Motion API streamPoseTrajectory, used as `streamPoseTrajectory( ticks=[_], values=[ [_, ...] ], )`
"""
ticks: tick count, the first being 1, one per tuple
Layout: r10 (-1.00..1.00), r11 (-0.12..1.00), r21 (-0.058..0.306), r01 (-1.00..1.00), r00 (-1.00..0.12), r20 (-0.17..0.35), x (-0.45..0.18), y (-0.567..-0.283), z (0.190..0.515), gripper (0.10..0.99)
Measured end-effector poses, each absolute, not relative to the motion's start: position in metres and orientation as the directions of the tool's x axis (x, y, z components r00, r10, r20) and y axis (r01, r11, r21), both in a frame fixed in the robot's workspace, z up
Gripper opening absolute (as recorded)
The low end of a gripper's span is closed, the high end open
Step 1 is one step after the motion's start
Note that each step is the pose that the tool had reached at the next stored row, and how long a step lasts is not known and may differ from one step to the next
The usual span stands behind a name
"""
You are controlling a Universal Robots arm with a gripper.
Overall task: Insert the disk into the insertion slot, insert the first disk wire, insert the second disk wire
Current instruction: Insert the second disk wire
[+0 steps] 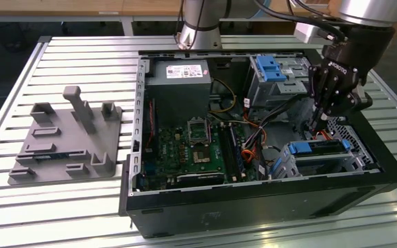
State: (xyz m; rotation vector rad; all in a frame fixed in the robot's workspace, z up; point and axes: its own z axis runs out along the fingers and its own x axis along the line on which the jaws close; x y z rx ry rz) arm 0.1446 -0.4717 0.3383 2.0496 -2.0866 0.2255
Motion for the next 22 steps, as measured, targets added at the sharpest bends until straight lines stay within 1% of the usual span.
streamPoseTrajectory(
  ticks=[11, 18, 22],
  values=[
    [-0.980, 0.021, 0.036, -0.999, -0.013, 0.200, 0.145, -0.491, 0.340, 0.149],
    [-0.992, 0.018, 0.033, -0.999, -0.014, 0.124, 0.145, -0.502, 0.340, 0.149],
    [-0.996, 0.017, 0.032, -0.999, -0.014, 0.093, 0.145, -0.510, 0.340, 0.149]
  ],
)
